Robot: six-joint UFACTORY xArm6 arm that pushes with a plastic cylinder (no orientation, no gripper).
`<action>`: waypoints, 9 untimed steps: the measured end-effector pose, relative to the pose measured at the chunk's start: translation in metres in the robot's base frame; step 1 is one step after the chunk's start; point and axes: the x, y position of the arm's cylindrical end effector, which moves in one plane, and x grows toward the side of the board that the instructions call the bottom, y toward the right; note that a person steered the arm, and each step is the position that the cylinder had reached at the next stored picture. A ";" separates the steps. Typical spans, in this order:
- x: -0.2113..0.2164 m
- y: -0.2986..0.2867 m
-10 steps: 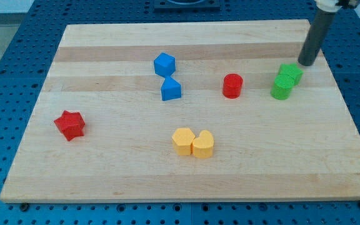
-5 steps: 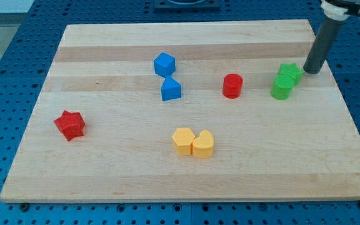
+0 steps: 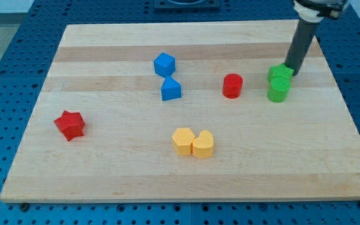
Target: Slightly push the green star along with a green circle towards the bottom
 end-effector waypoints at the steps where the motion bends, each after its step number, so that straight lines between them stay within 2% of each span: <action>1: 0.000 -0.002; 9: 0.026 -0.081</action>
